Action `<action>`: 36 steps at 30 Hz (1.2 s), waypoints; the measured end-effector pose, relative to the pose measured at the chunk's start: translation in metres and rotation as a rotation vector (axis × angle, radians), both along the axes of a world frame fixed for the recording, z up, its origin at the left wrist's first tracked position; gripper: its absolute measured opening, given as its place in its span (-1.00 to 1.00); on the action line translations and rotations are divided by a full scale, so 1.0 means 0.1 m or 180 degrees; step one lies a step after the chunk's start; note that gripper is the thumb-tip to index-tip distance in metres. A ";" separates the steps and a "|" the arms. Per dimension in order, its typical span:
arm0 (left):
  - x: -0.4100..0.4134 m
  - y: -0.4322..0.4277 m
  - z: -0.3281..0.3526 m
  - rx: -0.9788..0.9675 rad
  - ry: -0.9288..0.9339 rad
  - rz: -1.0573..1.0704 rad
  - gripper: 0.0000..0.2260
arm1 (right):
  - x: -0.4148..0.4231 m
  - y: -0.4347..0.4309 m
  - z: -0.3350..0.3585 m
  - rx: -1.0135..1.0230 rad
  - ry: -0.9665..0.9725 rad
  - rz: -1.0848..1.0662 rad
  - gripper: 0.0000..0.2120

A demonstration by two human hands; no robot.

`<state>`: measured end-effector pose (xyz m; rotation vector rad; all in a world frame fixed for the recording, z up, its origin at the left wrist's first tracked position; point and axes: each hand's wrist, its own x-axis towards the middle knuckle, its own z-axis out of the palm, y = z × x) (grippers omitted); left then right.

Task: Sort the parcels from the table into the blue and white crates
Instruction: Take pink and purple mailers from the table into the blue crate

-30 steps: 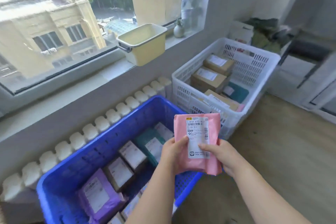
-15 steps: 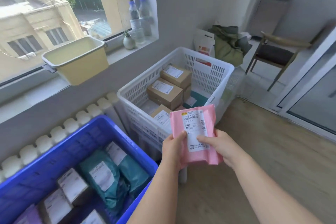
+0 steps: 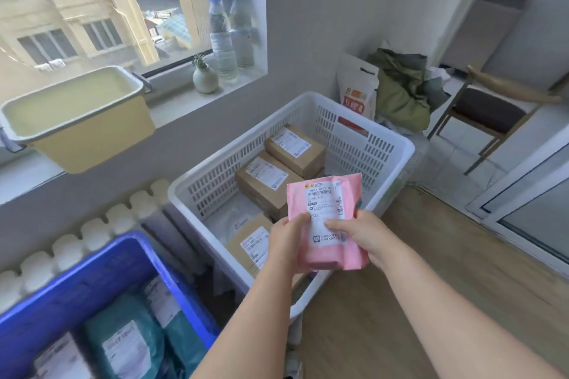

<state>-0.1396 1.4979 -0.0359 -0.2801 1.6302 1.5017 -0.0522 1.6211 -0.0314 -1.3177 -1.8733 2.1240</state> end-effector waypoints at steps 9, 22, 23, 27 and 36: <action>-0.63 0.26 -0.49 -0.0727 0.0865 -0.0434 -0.77 | -0.86 0.55 -0.10 0.0369 -0.0461 0.0492 -0.75; -0.61 0.27 -1.28 -0.2876 0.1506 -0.1291 -0.64 | -1.44 1.03 -1.23 0.0274 -0.1578 0.1990 -0.69; -0.57 0.32 -1.32 -0.2971 0.1568 -0.1278 -0.65 | -1.44 1.06 -1.33 0.0306 -0.1676 0.2055 -0.68; -0.45 0.53 -1.37 -0.3219 0.1726 -0.1349 -0.53 | -1.45 1.13 -1.65 0.0519 -0.2010 0.2190 -0.65; -0.43 0.67 -1.45 -0.3455 0.1829 -0.0877 -0.61 | -1.67 1.10 -2.00 0.0559 -0.2672 0.3010 -0.57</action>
